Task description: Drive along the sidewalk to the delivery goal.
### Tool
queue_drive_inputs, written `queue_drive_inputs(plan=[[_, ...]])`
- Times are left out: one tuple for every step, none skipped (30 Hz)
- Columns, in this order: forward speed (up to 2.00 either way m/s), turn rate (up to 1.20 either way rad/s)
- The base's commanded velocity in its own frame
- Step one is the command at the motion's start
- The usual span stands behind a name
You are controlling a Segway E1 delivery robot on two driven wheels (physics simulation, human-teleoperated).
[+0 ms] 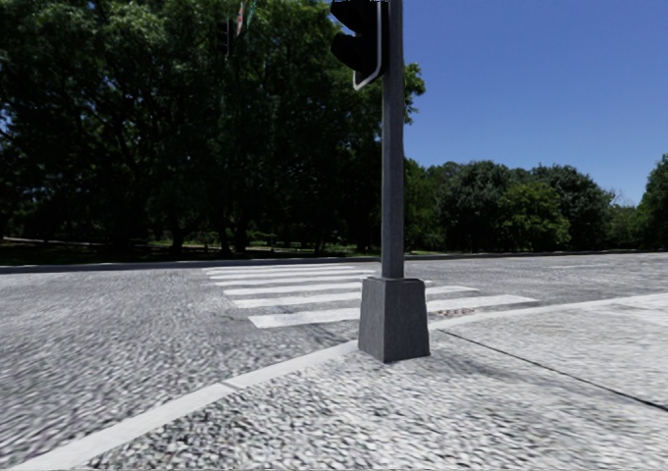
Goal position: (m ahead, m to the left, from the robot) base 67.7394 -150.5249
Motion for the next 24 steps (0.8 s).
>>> queue_drive_inputs(plan=[[1.44, -0.75], [1.44, -0.75], [1.44, -0.75], [1.44, -0.75], [1.44, -0.75], [1.44, -0.75], [1.44, -0.75], [1.44, -0.75], [1.44, -0.75], [1.44, -0.75], [1.44, -0.75], [1.44, -0.75], [1.44, -0.75], [1.44, -0.75], [1.44, -0.75], [1.44, -0.76], [1.44, -0.76], [1.44, -0.76], [1.44, -0.76], [1.44, -0.77], [1.44, -0.77], [1.44, -0.77], [1.44, -0.77], [1.44, -0.77]])
